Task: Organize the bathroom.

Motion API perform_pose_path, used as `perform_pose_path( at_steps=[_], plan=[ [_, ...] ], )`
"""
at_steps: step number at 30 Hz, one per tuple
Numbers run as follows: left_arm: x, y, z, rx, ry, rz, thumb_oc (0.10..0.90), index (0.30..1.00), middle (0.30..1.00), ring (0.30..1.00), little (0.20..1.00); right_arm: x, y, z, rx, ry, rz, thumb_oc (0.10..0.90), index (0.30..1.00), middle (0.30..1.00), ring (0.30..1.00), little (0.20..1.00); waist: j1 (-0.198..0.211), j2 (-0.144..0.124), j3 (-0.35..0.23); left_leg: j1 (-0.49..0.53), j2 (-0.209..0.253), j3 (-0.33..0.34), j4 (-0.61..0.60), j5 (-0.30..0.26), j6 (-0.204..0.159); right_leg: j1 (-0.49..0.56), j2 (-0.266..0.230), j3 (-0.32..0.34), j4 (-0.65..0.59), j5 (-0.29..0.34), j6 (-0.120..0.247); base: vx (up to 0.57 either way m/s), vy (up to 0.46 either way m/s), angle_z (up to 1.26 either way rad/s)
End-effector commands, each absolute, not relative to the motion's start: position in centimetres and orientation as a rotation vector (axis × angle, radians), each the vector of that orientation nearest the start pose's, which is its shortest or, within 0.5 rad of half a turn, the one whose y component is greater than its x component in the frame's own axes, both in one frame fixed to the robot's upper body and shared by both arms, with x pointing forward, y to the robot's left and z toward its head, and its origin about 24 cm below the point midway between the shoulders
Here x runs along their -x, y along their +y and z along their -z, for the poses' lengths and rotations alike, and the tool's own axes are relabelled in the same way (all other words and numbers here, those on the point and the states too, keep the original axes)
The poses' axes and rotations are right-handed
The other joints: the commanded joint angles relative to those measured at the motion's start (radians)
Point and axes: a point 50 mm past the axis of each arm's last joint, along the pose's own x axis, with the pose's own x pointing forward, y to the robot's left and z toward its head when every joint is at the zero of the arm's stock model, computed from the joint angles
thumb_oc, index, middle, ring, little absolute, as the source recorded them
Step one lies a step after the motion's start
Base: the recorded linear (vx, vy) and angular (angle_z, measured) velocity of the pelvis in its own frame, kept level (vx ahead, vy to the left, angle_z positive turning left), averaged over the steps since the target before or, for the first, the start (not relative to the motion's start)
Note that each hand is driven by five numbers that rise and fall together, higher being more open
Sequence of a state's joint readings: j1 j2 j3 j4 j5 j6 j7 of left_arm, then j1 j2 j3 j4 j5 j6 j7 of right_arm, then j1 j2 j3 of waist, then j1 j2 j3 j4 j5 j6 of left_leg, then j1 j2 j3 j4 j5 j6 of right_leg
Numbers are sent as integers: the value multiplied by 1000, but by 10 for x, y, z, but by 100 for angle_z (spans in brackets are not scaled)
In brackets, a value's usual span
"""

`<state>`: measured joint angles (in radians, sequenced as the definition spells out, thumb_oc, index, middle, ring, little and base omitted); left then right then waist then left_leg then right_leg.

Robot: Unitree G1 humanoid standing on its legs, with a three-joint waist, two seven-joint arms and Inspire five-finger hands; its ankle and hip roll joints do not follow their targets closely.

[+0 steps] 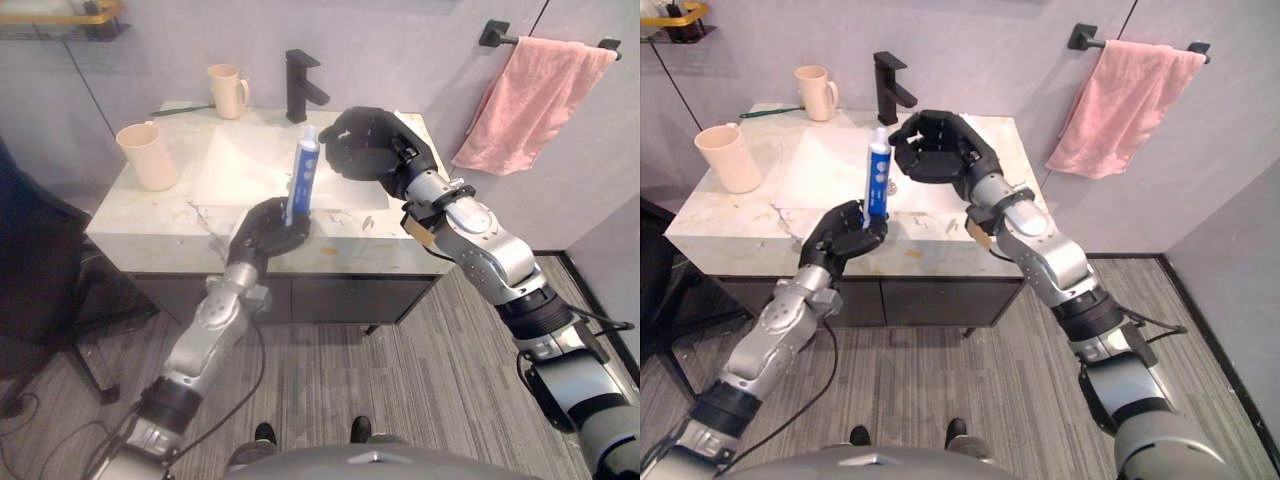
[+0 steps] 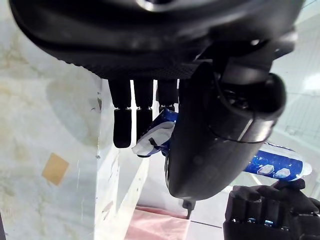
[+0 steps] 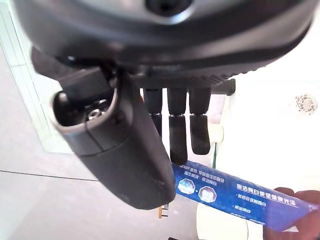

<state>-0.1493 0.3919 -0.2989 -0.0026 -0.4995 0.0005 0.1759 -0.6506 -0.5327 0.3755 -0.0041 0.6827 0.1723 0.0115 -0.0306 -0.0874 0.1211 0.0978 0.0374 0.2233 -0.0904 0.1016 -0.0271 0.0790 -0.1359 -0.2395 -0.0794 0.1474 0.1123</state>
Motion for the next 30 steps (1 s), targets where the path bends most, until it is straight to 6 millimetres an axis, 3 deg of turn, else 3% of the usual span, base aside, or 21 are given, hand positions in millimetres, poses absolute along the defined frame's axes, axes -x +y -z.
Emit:
perform_pose_path(
  at_steps=[1,2,20,30],
  plan=[
    [-281,140,-127,142,-339,202,400,300,300,300,300,-329,-107,-257,-61,-493,-553,717,775,775,775,775,24,29,-63,39,-41,4,46,-180,49,-35,39,77,99,-136,39,0,0,0],
    [-281,141,-127,141,-340,201,400,300,300,300,300,-329,-107,-256,-63,-485,-556,800,900,900,900,900,23,29,-63,39,-40,5,46,-180,48,-36,38,77,99,-136,39,0,0,0],
    [-282,139,-130,128,-352,204,400,300,300,300,300,-334,-104,-247,-45,-439,-518,800,900,900,900,900,23,32,-60,42,-40,2,37,-175,48,-33,37,77,92,-133,39,0,0,0],
    [-282,137,-130,124,-350,208,400,300,300,300,300,-332,-91,-244,-47,-413,-574,800,900,900,900,900,26,34,-58,42,-40,-1,36,-174,47,-33,36,74,94,-133,40,0,0,0]
  ],
)
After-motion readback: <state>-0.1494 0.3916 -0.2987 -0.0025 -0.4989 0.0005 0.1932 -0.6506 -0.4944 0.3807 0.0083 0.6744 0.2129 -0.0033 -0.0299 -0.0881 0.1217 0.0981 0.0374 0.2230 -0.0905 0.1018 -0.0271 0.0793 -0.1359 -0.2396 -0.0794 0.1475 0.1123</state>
